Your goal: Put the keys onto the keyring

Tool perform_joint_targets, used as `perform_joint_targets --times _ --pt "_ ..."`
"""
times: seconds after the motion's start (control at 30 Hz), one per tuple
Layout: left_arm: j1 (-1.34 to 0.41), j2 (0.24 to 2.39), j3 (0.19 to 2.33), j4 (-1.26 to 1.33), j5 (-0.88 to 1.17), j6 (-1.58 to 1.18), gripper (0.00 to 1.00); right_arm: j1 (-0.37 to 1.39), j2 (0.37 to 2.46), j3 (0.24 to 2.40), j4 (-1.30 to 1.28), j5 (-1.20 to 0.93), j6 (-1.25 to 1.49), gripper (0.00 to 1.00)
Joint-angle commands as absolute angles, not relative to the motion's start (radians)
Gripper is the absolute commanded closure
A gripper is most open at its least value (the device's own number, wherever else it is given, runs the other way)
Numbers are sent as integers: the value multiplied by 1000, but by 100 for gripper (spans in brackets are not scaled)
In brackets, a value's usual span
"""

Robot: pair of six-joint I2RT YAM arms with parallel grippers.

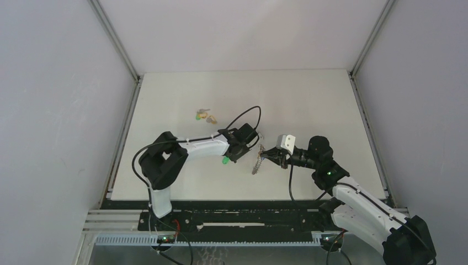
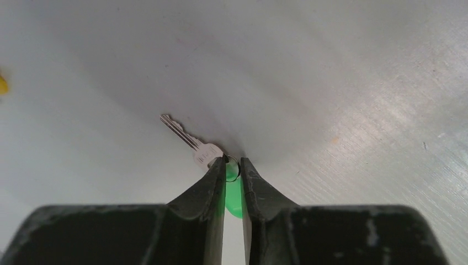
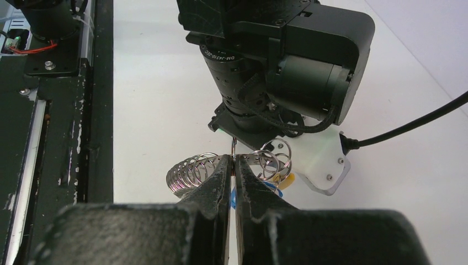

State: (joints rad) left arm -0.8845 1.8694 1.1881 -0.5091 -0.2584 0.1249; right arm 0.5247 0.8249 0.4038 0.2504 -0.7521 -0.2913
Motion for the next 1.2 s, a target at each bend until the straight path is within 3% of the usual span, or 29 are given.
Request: perform_joint_targets --times 0.0,0.27,0.5,0.77,1.17 --pt "-887 1884 1246 -530 -287 137 83 520 804 404 295 -774 -270 100" --pt "-887 1866 1239 -529 -315 135 100 520 804 404 298 -785 -265 100" --pt "-875 1752 1174 -456 -310 122 100 520 798 404 298 -787 -265 100" --pt "-788 1556 1007 -244 -81 28 100 520 790 404 298 -791 -263 100" --pt "-650 1253 587 245 201 -161 100 521 797 405 308 -802 -256 100"
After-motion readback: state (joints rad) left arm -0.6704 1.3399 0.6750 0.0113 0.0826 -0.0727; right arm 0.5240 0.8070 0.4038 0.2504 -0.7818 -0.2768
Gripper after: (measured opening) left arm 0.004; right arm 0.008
